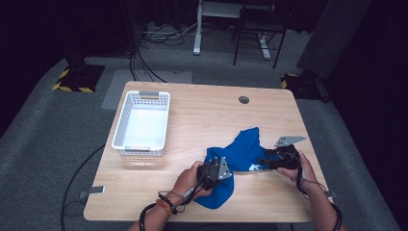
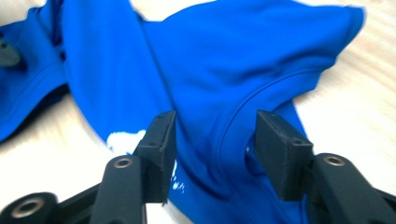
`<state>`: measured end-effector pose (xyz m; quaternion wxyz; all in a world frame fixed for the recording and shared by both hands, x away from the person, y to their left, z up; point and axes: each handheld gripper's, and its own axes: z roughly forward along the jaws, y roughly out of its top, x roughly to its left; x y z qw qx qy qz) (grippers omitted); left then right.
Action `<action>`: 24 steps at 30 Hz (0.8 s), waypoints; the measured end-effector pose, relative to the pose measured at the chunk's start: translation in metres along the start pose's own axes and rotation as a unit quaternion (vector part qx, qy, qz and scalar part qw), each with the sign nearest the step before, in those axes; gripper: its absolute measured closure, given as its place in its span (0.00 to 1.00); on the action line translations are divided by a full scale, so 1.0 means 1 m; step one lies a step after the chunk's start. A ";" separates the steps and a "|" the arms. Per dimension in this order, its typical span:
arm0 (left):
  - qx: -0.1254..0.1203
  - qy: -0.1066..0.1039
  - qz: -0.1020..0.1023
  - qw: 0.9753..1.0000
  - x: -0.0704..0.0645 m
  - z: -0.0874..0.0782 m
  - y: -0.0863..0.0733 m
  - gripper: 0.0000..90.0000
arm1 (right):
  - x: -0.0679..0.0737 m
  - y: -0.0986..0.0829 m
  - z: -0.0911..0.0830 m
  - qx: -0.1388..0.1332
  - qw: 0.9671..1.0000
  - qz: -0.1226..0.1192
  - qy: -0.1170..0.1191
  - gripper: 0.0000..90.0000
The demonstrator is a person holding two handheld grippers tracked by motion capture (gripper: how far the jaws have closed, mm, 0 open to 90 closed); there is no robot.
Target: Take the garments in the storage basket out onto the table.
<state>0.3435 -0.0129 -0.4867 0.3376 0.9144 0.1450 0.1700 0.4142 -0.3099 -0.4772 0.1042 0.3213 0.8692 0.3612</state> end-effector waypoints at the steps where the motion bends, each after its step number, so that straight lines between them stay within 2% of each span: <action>1: -0.001 0.003 0.003 1.000 0.000 -0.001 -0.001 1.00 | -0.001 -0.001 0.001 0.006 1.000 -0.004 -0.001 0.52; 5: -0.014 -0.003 -0.015 1.000 0.003 -0.007 -0.006 1.00 | -0.002 -0.003 0.005 0.021 1.000 -0.018 0.011 0.42; 7: -0.019 -0.003 -0.019 1.000 0.005 -0.011 -0.008 1.00 | 0.000 -0.004 0.009 0.034 0.999 -0.031 0.002 0.42; 8: -0.020 -0.002 -0.021 1.000 0.005 -0.012 -0.010 1.00 | 0.000 -0.004 0.011 0.043 0.999 -0.034 0.004 0.45; 10: -0.021 -0.002 -0.021 1.000 0.007 -0.016 -0.013 1.00 | 0.002 -0.005 0.015 0.053 0.997 -0.045 -0.016 0.56; 11: -0.022 0.000 -0.021 1.000 0.008 -0.017 -0.015 1.00 | 0.002 -0.004 0.014 0.051 0.998 -0.041 -0.019 0.66; 13: -0.020 0.005 -0.027 0.999 0.010 -0.021 -0.019 1.00 | 0.001 -0.004 0.014 0.050 0.998 -0.040 -0.029 0.80; 15: -0.030 0.006 -0.036 0.999 0.014 -0.026 -0.023 1.00 | 0.000 -0.004 0.014 0.045 0.997 -0.040 -0.038 0.91; 17: -0.040 0.010 -0.046 0.998 0.016 -0.032 -0.027 1.00 | -0.002 -0.004 0.011 0.038 0.998 -0.034 -0.040 0.93; 19: -0.056 0.004 -0.057 0.997 0.018 -0.038 -0.030 1.00 | -0.003 -0.003 0.005 0.017 0.999 -0.026 -0.038 0.94; 21: -0.049 0.004 -0.047 0.998 0.017 -0.037 -0.028 1.00 | -0.002 0.001 -0.002 -0.006 0.999 -0.013 -0.034 0.94; 23: -0.041 0.005 -0.038 0.998 0.013 -0.031 -0.022 0.99 | 0.001 0.005 -0.005 -0.009 0.999 -0.019 -0.039 0.94; 24: -0.043 -0.009 -0.039 0.998 0.012 -0.028 -0.018 0.90 | 0.003 0.007 -0.005 -0.007 0.999 -0.023 -0.042 0.94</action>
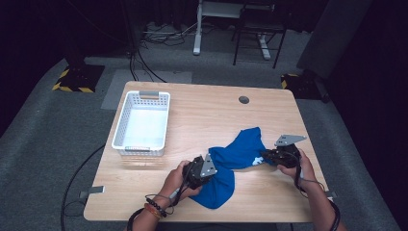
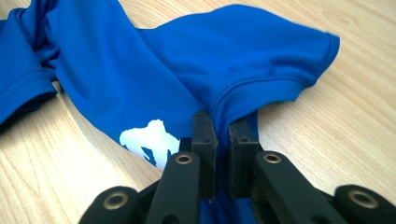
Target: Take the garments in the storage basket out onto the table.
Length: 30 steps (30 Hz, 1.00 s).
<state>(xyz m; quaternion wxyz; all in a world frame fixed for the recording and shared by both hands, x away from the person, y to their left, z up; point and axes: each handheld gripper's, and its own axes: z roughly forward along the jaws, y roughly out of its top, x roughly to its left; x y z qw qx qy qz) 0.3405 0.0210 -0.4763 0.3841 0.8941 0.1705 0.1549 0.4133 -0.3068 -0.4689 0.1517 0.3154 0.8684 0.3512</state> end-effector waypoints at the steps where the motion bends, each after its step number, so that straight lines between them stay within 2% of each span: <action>1: 0.002 -0.006 0.001 1.000 -0.001 0.004 0.003 0.86 | 0.001 0.001 0.001 0.001 1.000 0.000 -0.001 0.94; 2: 0.006 -0.004 0.004 1.000 -0.003 0.008 0.006 0.80 | 0.002 0.001 0.002 0.002 1.000 0.000 0.001 0.94; 3: 0.008 -0.012 0.003 1.000 -0.004 0.013 0.008 0.76 | 0.002 0.001 0.003 0.003 1.000 -0.001 0.002 0.94; 5: 0.012 -0.015 0.001 1.000 -0.004 0.020 0.012 0.71 | 0.001 0.000 0.004 0.003 1.000 0.005 0.002 0.93; 7: 0.032 -0.018 -0.004 0.999 -0.003 0.028 0.015 0.54 | -0.001 -0.001 0.005 0.002 1.000 0.011 0.008 0.91; 9: 0.039 -0.020 -0.003 0.999 -0.002 0.034 0.017 0.49 | -0.003 -0.003 0.005 0.001 1.000 0.016 0.010 0.90; 11: 0.060 -0.028 -0.003 0.998 -0.001 0.042 0.018 0.41 | -0.004 -0.004 0.005 0.001 1.000 0.016 0.020 0.87; 12: 0.067 -0.026 0.005 0.997 -0.002 0.044 0.019 0.40 | -0.004 -0.005 0.005 0.002 1.000 0.016 0.020 0.86; 13: 0.072 -0.026 0.010 0.997 -0.002 0.046 0.020 0.41 | -0.005 -0.005 0.005 0.004 1.000 0.018 0.018 0.86; 14: 0.074 -0.032 0.014 0.997 -0.003 0.047 0.020 0.46 | -0.005 -0.005 0.006 0.005 1.000 0.018 0.016 0.86; 16: 0.065 -0.030 0.032 0.997 -0.005 0.045 0.020 0.77 | -0.005 -0.006 0.006 0.007 1.000 0.018 0.013 0.90; 17: 0.062 -0.026 0.036 0.997 -0.006 0.043 0.020 0.88 | -0.005 -0.006 0.006 0.008 1.000 0.017 0.012 0.92; 18: 0.058 -0.022 0.039 0.997 -0.007 0.040 0.019 0.91 | -0.005 -0.006 0.005 0.006 1.000 0.016 0.010 0.94; 21: 0.022 -0.014 0.029 0.999 -0.006 0.024 0.018 0.92 | -0.006 -0.004 0.001 -0.004 1.000 0.021 0.000 0.95; 23: -0.013 -0.012 0.010 1.000 -0.004 0.006 0.016 0.92 | -0.006 0.001 -0.004 -0.012 1.000 0.022 -0.013 0.96; 26: -0.057 -0.009 -0.018 0.998 0.001 -0.019 0.010 0.92 | -0.005 0.012 -0.015 -0.038 0.999 0.025 -0.026 0.96; 30: -0.084 0.000 -0.045 0.995 0.004 -0.044 -0.004 0.92 | -0.006 0.032 -0.026 -0.056 0.997 0.021 -0.045 0.96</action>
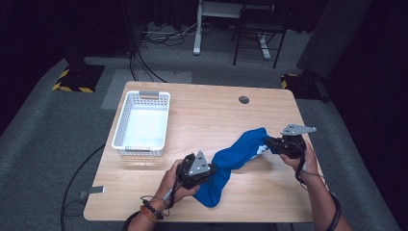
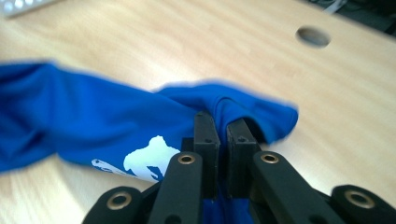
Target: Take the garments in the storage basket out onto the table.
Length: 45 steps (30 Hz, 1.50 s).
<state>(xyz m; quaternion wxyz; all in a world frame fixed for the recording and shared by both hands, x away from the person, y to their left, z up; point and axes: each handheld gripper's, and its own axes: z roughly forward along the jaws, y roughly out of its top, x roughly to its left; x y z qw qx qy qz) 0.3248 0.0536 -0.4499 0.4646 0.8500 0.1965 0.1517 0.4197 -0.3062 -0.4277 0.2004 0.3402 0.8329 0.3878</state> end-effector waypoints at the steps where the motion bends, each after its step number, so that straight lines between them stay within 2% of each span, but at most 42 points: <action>1: -0.004 0.002 -0.006 1.000 0.001 -0.006 -0.003 0.92 | -0.001 0.006 0.000 -0.001 1.000 -0.001 -0.004 0.96; 4: -0.002 0.016 -0.015 1.000 0.002 -0.019 -0.014 0.92 | -0.004 0.023 0.004 0.003 1.000 -0.004 -0.019 0.96; 6: 0.001 0.019 -0.025 1.000 0.003 -0.026 -0.022 0.92 | -0.008 0.033 0.012 0.009 1.000 0.000 -0.020 0.96; 11: 0.021 0.027 -0.038 0.999 0.006 -0.037 -0.040 0.92 | -0.012 0.047 0.046 0.038 0.999 0.000 -0.035 0.95; 12: 0.027 0.025 -0.046 0.998 0.006 -0.037 -0.043 0.92 | -0.012 0.048 0.056 0.048 0.998 -0.004 -0.038 0.93; 14: 0.039 0.026 -0.047 0.998 0.007 -0.037 -0.051 0.92 | -0.011 0.047 0.074 0.065 0.997 -0.007 -0.048 0.88; 15: 0.044 0.024 -0.049 0.998 0.007 -0.036 -0.054 0.92 | -0.010 0.045 0.081 0.071 0.997 -0.007 -0.043 0.84; 16: 0.049 0.024 -0.052 0.997 0.007 -0.036 -0.057 0.92 | -0.009 0.043 0.088 0.081 0.996 -0.009 -0.045 0.76; 17: 0.055 0.024 -0.051 0.997 0.006 -0.036 -0.060 0.91 | -0.009 0.041 0.094 0.088 0.995 -0.009 -0.055 0.73; 18: 0.059 0.025 -0.052 0.997 0.006 -0.036 -0.062 0.91 | -0.009 0.039 0.097 0.088 0.995 -0.004 -0.055 0.70; 20: 0.068 0.024 -0.055 0.996 0.006 -0.036 -0.067 0.89 | -0.011 0.036 0.099 0.080 0.995 0.008 -0.055 0.56; 21: 0.070 0.020 -0.055 0.996 0.005 -0.036 -0.069 0.89 | -0.012 0.034 0.098 0.076 0.995 0.015 -0.061 0.55; 22: 0.069 0.017 -0.058 0.996 0.005 -0.036 -0.070 0.86 | -0.014 0.032 0.096 0.070 0.996 0.021 -0.056 0.55; 24: 0.070 0.020 -0.068 0.995 0.004 -0.037 -0.070 0.65 | -0.018 0.027 0.087 0.054 0.996 0.037 -0.053 0.54; 26: 0.066 0.025 -0.075 0.995 0.004 -0.037 -0.067 0.51 | -0.021 0.021 0.074 0.039 0.997 0.046 -0.046 0.53; 27: 0.065 0.022 -0.071 0.995 0.003 -0.038 -0.064 0.44 | -0.021 0.018 0.068 0.032 0.997 0.049 -0.043 0.53; 28: 0.061 0.024 -0.064 0.996 0.003 -0.039 -0.060 0.42 | -0.021 0.014 0.063 0.028 0.997 0.053 -0.038 0.53; 29: 0.054 0.024 -0.060 0.996 0.002 -0.041 -0.056 0.42 | -0.020 0.010 0.059 0.030 0.998 0.051 -0.034 0.54; 31: 0.038 0.011 -0.058 0.997 0.002 -0.042 -0.047 0.39 | -0.016 0.001 0.055 0.038 0.998 0.045 -0.029 0.54; 32: 0.038 0.013 -0.051 0.998 0.002 -0.041 -0.042 0.38 | -0.011 -0.005 0.056 0.052 0.998 0.041 -0.016 0.54; 35: 0.044 0.029 -0.032 0.998 0.003 -0.030 -0.027 0.38 | -0.004 -0.010 0.061 0.057 0.998 0.033 -0.010 0.53; 37: 0.053 0.039 -0.025 0.998 0.007 -0.017 -0.020 0.38 | 0.002 -0.012 0.068 0.065 0.997 0.036 -0.001 0.51; 39: 0.064 0.040 -0.020 0.997 0.011 -0.003 -0.015 0.39 | 0.010 -0.012 0.074 0.068 0.997 0.037 0.000 0.50; 40: 0.074 0.043 -0.011 0.996 0.012 0.005 -0.014 0.41 | 0.021 -0.011 0.078 0.067 0.997 0.027 0.004 0.46; 41: 0.086 0.046 -0.001 0.995 0.013 0.011 -0.014 0.41 | 0.021 -0.011 0.078 0.067 0.997 0.027 0.004 0.46; 42: 0.099 0.047 0.006 0.994 0.014 0.017 -0.015 0.42 | 0.029 -0.009 0.080 0.061 0.998 0.019 0.000 0.45; 45: 0.114 0.039 0.001 0.993 0.017 0.028 -0.021 0.44 | 0.033 -0.008 0.084 0.059 0.998 0.017 0.002 0.45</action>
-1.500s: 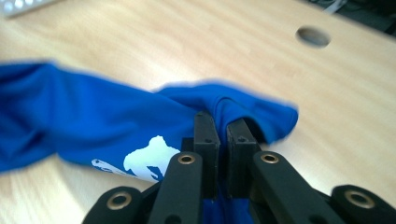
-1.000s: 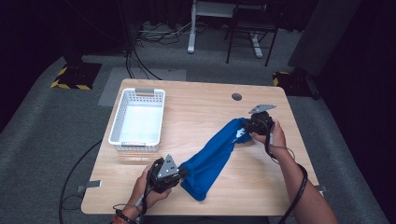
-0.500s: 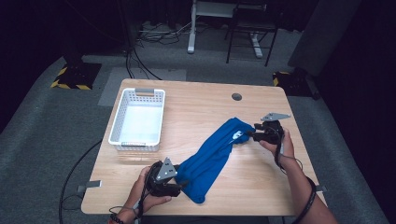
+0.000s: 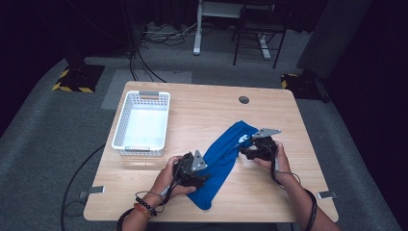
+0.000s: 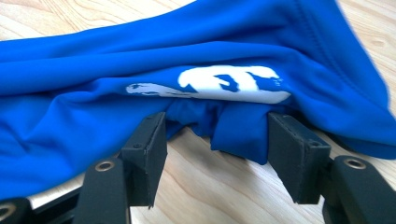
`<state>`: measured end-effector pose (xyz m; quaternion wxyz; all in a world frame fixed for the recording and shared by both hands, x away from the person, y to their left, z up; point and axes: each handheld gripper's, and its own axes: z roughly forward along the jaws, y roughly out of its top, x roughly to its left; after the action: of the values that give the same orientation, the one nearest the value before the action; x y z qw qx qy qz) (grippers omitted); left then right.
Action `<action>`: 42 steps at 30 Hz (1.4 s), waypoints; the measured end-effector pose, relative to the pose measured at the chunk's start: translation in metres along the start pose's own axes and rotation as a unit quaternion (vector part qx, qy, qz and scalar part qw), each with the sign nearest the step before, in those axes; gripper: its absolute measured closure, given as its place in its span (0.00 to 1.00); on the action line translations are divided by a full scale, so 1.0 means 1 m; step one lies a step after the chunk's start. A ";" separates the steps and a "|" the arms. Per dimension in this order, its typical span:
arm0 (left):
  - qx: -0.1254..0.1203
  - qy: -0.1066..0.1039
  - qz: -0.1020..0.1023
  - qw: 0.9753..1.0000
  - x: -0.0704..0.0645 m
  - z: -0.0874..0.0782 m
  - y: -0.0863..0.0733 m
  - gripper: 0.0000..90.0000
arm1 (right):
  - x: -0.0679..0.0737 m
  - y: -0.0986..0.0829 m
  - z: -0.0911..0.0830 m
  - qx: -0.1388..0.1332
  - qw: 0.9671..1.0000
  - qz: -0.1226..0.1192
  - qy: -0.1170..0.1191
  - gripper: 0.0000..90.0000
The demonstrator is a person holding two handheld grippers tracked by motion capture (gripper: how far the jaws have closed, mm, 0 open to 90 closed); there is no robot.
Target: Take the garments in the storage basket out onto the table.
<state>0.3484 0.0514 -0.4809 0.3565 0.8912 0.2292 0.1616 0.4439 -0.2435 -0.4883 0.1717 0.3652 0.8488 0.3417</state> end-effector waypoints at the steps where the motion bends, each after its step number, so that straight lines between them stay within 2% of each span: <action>1: 0.004 0.001 -0.001 1.000 0.000 0.002 -0.002 0.44 | 0.001 0.000 0.002 0.002 1.000 -0.002 -0.004 0.44; 3: 0.006 0.001 -0.004 1.000 0.000 0.004 -0.005 0.44 | 0.003 0.001 0.003 -0.001 1.000 0.005 -0.004 0.44; 10: 0.027 -0.003 -0.005 1.000 -0.002 0.009 -0.018 0.44 | 0.008 0.006 -0.004 -0.019 1.000 -0.001 -0.018 0.41; 12: 0.020 -0.003 -0.010 1.000 -0.002 0.009 -0.019 0.45 | 0.010 0.006 0.000 -0.013 1.000 -0.004 -0.016 0.39; 14: 0.019 -0.002 -0.010 1.000 -0.003 0.009 -0.020 0.45 | 0.012 0.005 0.009 0.000 1.000 -0.009 -0.029 0.40; 17: 0.014 -0.002 -0.009 1.000 -0.004 0.008 -0.021 0.46 | 0.011 0.003 0.018 0.004 0.999 0.001 -0.033 0.39; 22: 0.013 -0.002 -0.006 1.000 -0.005 0.007 -0.022 0.48 | 0.015 0.004 0.022 0.001 0.999 -0.001 -0.038 0.38; 26: 0.011 -0.005 -0.011 1.000 -0.006 0.006 -0.024 0.47 | 0.014 0.007 0.022 0.015 0.999 -0.004 -0.038 0.38; 28: 0.013 -0.011 -0.019 1.000 -0.007 0.004 -0.025 0.47 | 0.012 0.008 0.021 0.024 0.999 -0.005 -0.039 0.38; 32: 0.018 -0.017 -0.024 0.999 -0.011 0.000 -0.028 0.47 | 0.007 0.006 0.015 0.035 0.997 -0.022 -0.059 0.39; 36: 0.022 -0.008 -0.025 0.999 -0.017 -0.003 -0.029 0.47 | -0.009 -0.003 0.006 0.044 0.997 -0.009 -0.066 0.39; 37: 0.026 -0.007 -0.027 0.999 -0.018 -0.004 -0.029 0.45 | -0.016 -0.007 0.001 0.049 0.996 -0.009 -0.080 0.41; 38: 0.028 -0.006 -0.028 0.999 -0.020 -0.005 -0.028 0.45 | -0.016 -0.007 0.001 0.049 0.996 -0.009 -0.080 0.41; 40: 0.034 -0.015 -0.021 0.999 -0.028 -0.006 -0.026 0.39 | -0.023 -0.011 -0.005 0.058 0.995 -0.014 -0.085 0.42; 42: 0.026 -0.023 -0.011 0.999 -0.035 -0.006 -0.022 0.38 | -0.030 -0.016 -0.011 0.061 0.995 -0.012 -0.074 0.41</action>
<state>0.3095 0.0506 -0.4963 0.3400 0.9011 0.2349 0.1312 0.4500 -0.2786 -0.4908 0.2157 0.3895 0.8571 0.2592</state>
